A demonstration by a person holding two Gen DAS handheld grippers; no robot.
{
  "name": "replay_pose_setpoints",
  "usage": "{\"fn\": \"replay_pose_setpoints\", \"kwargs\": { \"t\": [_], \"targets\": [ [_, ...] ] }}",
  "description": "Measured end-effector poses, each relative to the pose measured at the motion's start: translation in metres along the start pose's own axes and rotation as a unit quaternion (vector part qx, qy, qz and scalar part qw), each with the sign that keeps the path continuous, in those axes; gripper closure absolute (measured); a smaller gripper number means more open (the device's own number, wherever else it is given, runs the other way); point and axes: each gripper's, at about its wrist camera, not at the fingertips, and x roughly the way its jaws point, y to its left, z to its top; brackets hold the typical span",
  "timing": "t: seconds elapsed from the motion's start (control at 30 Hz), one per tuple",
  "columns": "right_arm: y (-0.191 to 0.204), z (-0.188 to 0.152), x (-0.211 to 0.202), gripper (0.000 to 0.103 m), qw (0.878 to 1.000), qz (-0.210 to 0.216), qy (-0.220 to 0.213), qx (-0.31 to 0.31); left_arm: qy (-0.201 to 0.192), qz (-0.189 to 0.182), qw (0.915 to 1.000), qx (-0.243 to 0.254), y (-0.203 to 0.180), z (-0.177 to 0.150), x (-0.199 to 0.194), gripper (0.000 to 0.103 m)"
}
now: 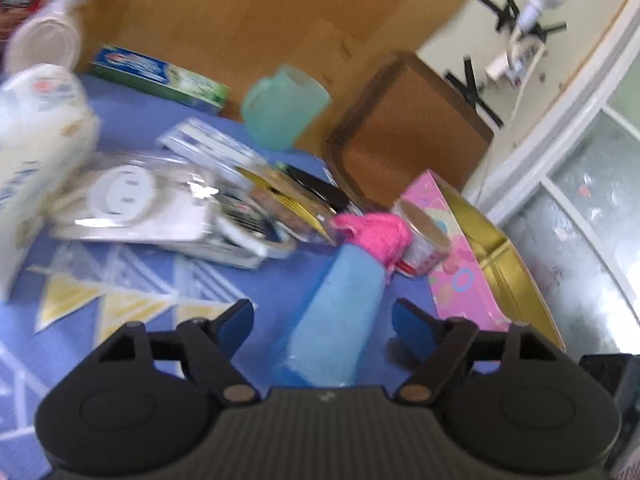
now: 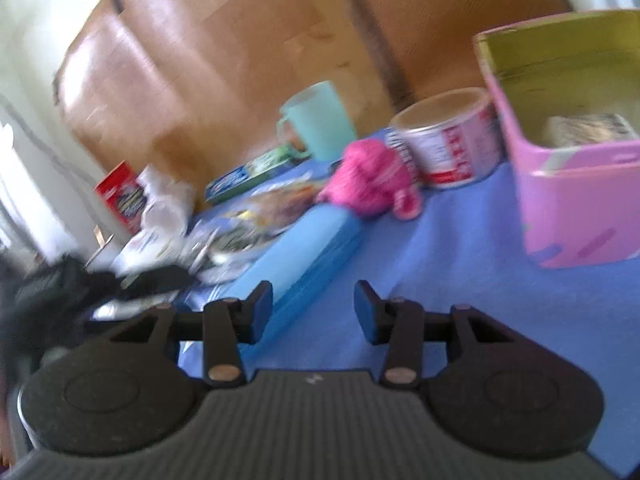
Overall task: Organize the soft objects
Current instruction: 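Grasp the blue plastic case on the table with the left gripper, then lower the blue case into the pink tin and open the left gripper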
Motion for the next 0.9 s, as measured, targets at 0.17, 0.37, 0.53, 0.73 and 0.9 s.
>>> {"fn": "replay_pose_setpoints", "kwargs": {
  "t": [0.17,0.37,0.53,0.73,0.9],
  "targets": [
    [0.01,-0.008,0.013,0.044,0.999,0.038,0.026,-0.002,0.049,-0.008,0.9988,0.002,-0.007,-0.012,0.027,0.045],
    [0.019,-0.016,-0.003,0.048,0.998,0.047,0.007,-0.032,0.046,-0.012,0.9988,-0.01,-0.022,-0.031,0.015,0.045],
    [0.031,-0.017,-0.034,0.049,0.996,0.015,-0.054,-0.066,0.027,-0.039,0.9988,0.015,-0.05,-0.032,0.005,0.045],
    [0.021,-0.002,-0.067,0.049,0.987,-0.021,-0.144,-0.061,0.012,-0.084,0.9936,0.074,-0.111,-0.018,0.011,0.045],
    [-0.015,0.015,-0.085,0.048,0.976,-0.073,-0.199,-0.044,0.04,-0.106,0.9877,0.107,-0.165,-0.005,0.056,0.045]
  ]
}}
